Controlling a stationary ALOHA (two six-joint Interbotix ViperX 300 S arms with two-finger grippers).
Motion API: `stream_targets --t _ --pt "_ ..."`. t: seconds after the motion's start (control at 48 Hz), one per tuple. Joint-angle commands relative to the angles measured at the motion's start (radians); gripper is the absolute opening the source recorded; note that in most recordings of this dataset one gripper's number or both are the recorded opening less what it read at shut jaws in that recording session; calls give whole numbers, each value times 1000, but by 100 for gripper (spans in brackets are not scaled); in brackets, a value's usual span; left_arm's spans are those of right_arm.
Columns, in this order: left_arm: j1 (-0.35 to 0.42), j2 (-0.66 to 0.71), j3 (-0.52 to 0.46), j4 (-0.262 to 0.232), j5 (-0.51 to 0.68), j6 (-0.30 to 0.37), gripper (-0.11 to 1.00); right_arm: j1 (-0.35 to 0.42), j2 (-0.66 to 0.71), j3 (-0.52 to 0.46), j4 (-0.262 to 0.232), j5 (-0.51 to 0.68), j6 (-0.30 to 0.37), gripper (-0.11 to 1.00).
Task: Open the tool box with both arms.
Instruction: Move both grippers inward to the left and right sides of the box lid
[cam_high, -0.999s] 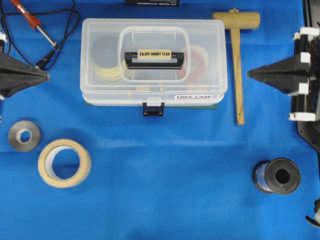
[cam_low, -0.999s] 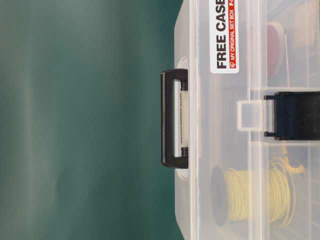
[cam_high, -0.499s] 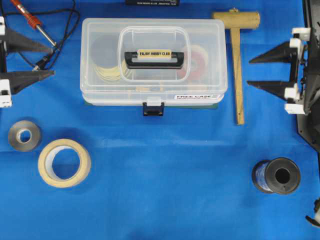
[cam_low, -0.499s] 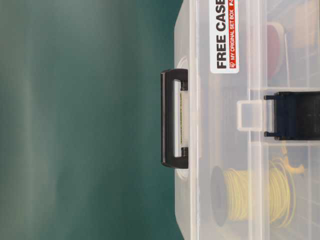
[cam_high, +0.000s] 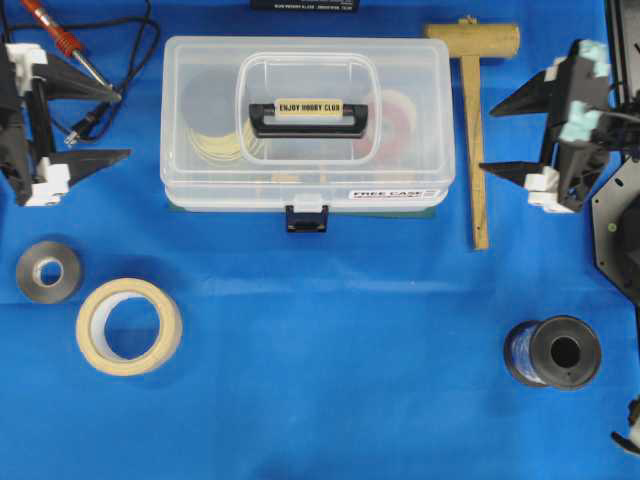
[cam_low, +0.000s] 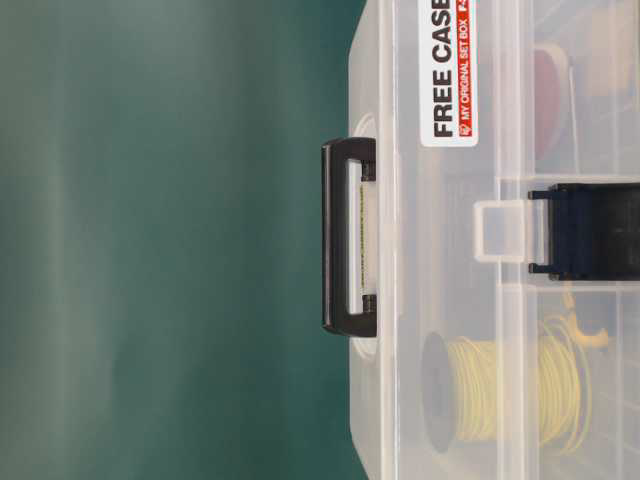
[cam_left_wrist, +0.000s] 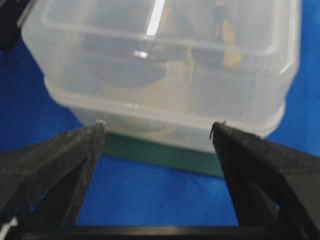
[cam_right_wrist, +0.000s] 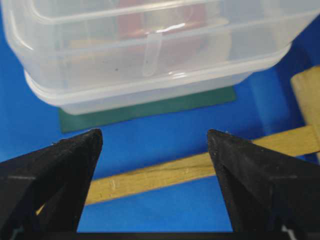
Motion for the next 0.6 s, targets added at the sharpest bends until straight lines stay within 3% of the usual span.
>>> stream_targets --t 0.0,0.583 --pt "14 44 -17 -2 -35 0 90 -5 28 -18 -5 -35 -2 83" --pt "20 218 -97 -2 -81 -2 90 -3 189 -72 -8 -192 0 83"
